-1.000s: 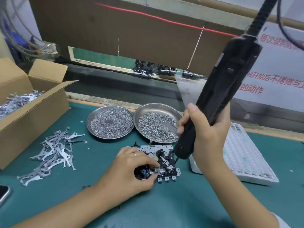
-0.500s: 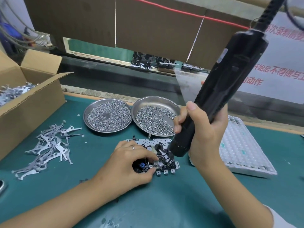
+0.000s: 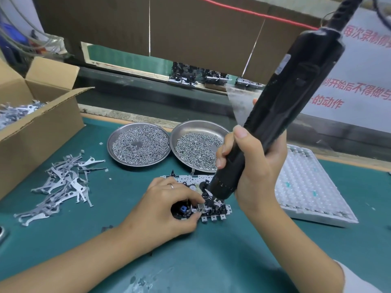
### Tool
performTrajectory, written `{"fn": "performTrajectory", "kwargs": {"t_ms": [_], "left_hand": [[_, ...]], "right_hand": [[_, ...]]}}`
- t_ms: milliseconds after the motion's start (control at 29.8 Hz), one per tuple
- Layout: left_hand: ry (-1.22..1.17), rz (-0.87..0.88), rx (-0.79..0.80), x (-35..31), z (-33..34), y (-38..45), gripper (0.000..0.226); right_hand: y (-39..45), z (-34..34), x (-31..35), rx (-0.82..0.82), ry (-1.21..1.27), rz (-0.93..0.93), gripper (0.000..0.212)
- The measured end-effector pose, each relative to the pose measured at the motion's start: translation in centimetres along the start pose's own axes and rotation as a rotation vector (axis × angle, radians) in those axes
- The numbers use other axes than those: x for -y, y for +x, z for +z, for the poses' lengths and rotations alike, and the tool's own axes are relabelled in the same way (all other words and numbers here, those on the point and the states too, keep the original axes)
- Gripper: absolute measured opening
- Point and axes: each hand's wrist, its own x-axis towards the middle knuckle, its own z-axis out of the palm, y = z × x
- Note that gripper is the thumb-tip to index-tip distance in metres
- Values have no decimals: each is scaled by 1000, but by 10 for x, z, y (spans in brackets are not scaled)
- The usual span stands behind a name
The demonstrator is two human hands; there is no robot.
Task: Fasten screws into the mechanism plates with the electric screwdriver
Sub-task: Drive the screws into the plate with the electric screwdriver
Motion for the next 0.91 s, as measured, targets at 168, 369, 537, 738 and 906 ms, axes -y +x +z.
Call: {"fn": "performTrajectory", "kwargs": {"t_ms": [168, 369, 537, 738, 906], "left_hand": [[19, 24, -12, 1, 1, -1, 21], [22, 48, -35, 0, 1, 2, 20], [32, 42, -36, 0, 2, 0, 34], [34, 49, -29, -2, 1, 0, 13], [35, 35, -18, -3, 0, 0, 13]], "right_hand": [[-3, 6, -1, 16, 27, 23, 24], [-3, 12, -1, 21, 35, 33, 28], [-6, 13, -1, 13, 48, 42, 27], [-10, 14, -5, 11, 27, 57, 26], [-12, 15, -6, 19, 33, 46, 25]]}}
